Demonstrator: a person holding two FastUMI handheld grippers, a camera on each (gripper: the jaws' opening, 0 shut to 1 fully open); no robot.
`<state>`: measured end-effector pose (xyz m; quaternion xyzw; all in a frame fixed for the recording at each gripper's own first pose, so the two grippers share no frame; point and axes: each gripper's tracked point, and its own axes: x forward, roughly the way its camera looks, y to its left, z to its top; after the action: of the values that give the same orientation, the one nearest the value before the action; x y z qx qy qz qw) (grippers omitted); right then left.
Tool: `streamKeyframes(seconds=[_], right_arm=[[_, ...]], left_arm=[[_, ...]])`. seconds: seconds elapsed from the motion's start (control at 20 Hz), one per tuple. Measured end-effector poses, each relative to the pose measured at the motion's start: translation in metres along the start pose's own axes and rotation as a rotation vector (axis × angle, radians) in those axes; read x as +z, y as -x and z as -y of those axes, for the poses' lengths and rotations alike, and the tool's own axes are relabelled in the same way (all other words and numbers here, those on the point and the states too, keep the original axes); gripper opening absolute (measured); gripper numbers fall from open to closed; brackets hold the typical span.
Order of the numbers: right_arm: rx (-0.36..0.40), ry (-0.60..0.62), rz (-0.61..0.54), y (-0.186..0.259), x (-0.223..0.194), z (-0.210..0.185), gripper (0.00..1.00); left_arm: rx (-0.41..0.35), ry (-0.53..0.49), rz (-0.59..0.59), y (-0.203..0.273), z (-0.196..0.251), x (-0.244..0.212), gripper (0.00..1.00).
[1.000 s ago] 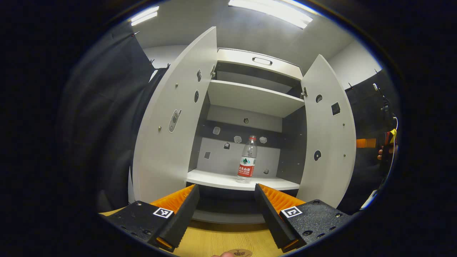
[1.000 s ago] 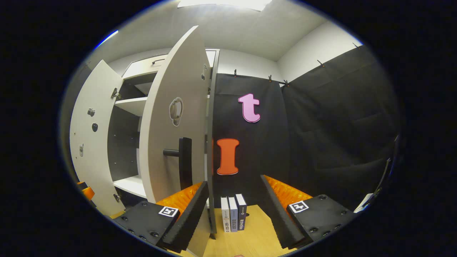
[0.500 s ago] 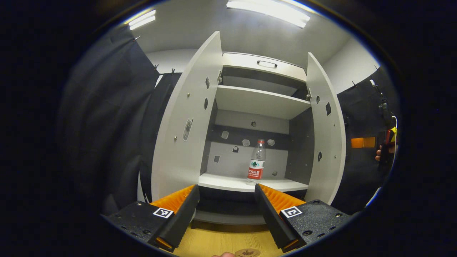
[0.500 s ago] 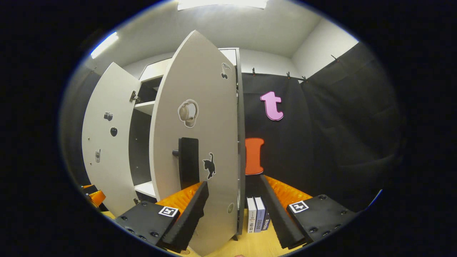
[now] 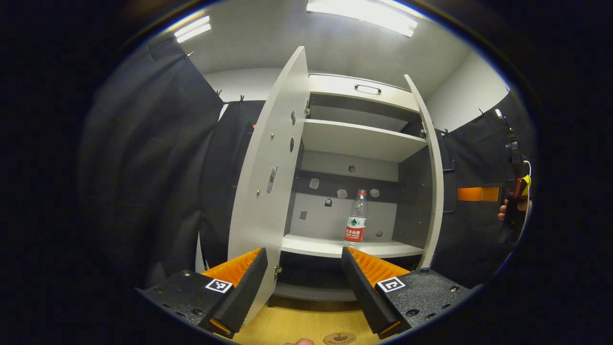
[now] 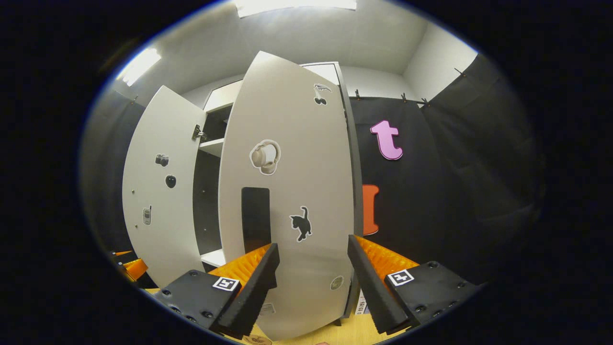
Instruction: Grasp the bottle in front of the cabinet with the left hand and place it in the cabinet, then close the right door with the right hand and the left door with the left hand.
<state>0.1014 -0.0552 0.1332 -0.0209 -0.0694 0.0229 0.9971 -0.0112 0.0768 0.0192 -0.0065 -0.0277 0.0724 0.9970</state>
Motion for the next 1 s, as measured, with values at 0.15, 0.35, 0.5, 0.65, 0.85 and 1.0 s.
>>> streamKeyframes(seconds=[0.15,0.35,0.5,0.65,0.85,1.0], right_arm=[[-0.036,0.036,0.007,0.009,-0.007,0.008,0.86],[-0.031,0.031,0.003,0.029,-0.023,0.005,0.96],[-0.046,0.029,-0.015,0.042,-0.033,0.011,0.97],[-0.047,0.022,-0.017,0.054,-0.042,0.010,0.97],[-0.075,0.052,-0.031,0.065,-0.051,0.014,1.00],[-0.084,0.037,-0.048,0.068,-0.059,0.017,0.97]], left_arm=[[0.133,-0.011,0.073,0.007,-0.038,0.024,0.94],[0.313,-0.018,0.135,0.007,-0.104,0.055,0.94],[0.392,-0.028,0.113,-0.006,-0.144,0.064,0.92],[0.402,-0.020,0.115,-0.029,-0.166,0.070,0.94],[0.412,-0.079,0.094,-0.056,-0.182,0.068,0.92],[0.386,-0.087,0.084,-0.063,-0.175,0.062,0.94]])
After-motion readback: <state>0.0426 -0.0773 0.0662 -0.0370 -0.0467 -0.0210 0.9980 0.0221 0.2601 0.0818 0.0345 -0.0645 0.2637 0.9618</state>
